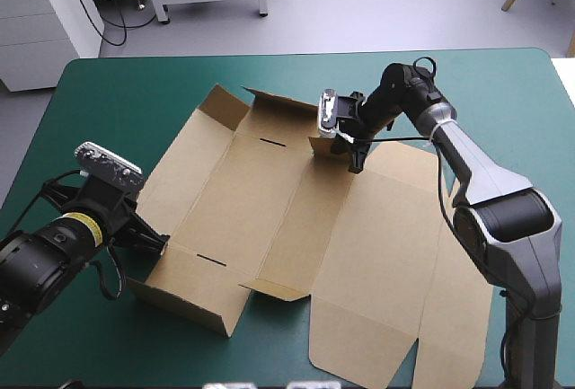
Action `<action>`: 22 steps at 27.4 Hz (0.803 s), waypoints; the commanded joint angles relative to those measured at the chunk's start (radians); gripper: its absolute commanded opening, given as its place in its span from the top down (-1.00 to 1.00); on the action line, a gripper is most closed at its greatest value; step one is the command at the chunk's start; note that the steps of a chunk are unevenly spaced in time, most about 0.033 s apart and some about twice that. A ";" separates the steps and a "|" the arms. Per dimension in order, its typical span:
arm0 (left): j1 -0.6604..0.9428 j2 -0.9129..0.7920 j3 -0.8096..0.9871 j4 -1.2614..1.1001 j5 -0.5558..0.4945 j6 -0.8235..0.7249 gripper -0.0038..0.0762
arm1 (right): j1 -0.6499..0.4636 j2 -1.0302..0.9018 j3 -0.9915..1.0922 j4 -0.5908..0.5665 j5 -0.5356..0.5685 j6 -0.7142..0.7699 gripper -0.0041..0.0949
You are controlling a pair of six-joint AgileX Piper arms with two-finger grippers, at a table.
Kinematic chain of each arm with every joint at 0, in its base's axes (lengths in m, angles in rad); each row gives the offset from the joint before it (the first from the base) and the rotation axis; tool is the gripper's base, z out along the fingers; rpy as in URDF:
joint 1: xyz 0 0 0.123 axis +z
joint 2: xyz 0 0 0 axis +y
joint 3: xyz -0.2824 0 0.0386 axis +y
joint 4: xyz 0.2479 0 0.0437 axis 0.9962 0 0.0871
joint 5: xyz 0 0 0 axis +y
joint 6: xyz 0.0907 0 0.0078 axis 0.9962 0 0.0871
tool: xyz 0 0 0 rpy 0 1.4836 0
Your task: Fold the box
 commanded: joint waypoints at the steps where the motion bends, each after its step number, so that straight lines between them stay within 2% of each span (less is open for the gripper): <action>1: -0.006 -0.005 -0.036 0.019 -0.050 -0.010 0.93 | 0.011 -0.058 -0.032 0.118 -0.037 -0.174 0.96; 6: -0.006 -0.005 -0.036 0.019 -0.062 -0.015 0.93 | 0.064 -0.058 -0.032 0.130 -0.035 -0.327 0.96; 10: -0.006 -0.005 -0.036 0.019 -0.064 -0.015 0.93 | 0.109 -0.058 -0.032 0.109 -0.039 -0.374 0.96; 18: -0.006 -0.005 -0.036 0.019 -0.060 -0.013 0.93 | 0.119 -0.058 -0.032 0.094 -0.127 -0.302 0.92; 21: -0.006 -0.005 -0.036 0.019 -0.060 -0.013 0.93 | 0.117 -0.058 -0.032 0.094 -0.137 -0.273 0.72; 22: -0.006 -0.005 -0.036 0.019 -0.058 -0.013 0.93 | 0.117 -0.058 -0.032 0.094 -0.139 -0.263 0.46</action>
